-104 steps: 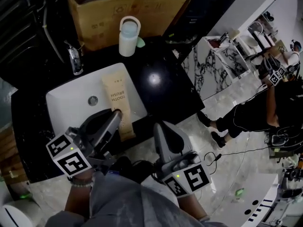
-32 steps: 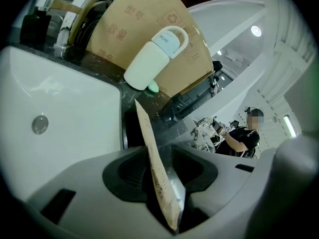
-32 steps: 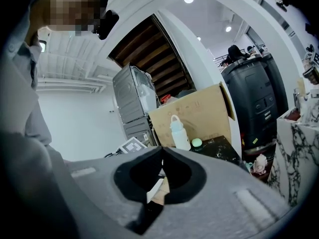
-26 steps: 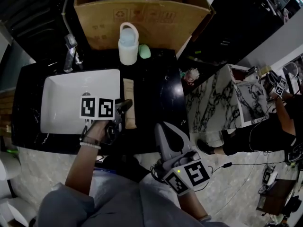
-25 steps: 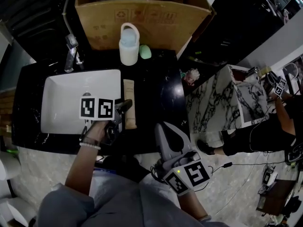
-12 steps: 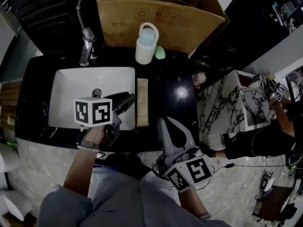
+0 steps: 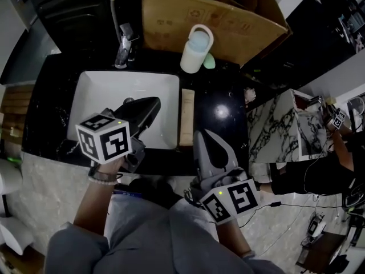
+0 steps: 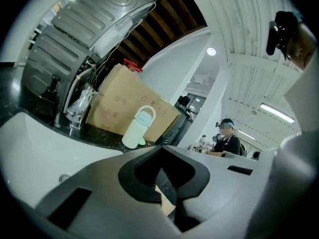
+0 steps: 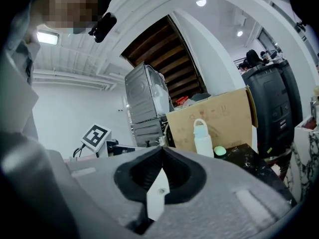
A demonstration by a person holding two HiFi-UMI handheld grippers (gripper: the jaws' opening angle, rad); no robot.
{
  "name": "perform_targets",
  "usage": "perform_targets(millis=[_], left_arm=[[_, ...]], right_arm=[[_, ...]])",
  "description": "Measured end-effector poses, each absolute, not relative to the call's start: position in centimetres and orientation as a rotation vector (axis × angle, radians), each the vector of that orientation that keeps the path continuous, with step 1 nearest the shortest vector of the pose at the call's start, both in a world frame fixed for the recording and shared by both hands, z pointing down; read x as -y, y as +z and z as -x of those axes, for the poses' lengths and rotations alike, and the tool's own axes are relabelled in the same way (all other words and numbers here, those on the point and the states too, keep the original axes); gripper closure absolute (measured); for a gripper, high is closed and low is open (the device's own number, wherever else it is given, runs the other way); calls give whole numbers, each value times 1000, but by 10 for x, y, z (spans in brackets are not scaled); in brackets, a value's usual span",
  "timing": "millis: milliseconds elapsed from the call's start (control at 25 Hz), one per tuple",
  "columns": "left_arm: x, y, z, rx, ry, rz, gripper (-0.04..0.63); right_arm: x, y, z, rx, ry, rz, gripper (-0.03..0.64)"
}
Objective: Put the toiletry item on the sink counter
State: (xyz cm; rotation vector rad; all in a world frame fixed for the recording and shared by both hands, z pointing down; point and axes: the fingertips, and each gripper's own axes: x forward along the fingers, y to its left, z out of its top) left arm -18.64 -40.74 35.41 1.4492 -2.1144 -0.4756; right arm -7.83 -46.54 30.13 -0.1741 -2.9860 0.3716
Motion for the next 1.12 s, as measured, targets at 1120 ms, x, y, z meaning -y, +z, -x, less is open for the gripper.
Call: perform_targets(millis=[1120], left_arm=[[311, 292, 187, 2348, -576, -1433, 590]], right_arm=[[411, 290, 122, 2999, 301, 294, 618]])
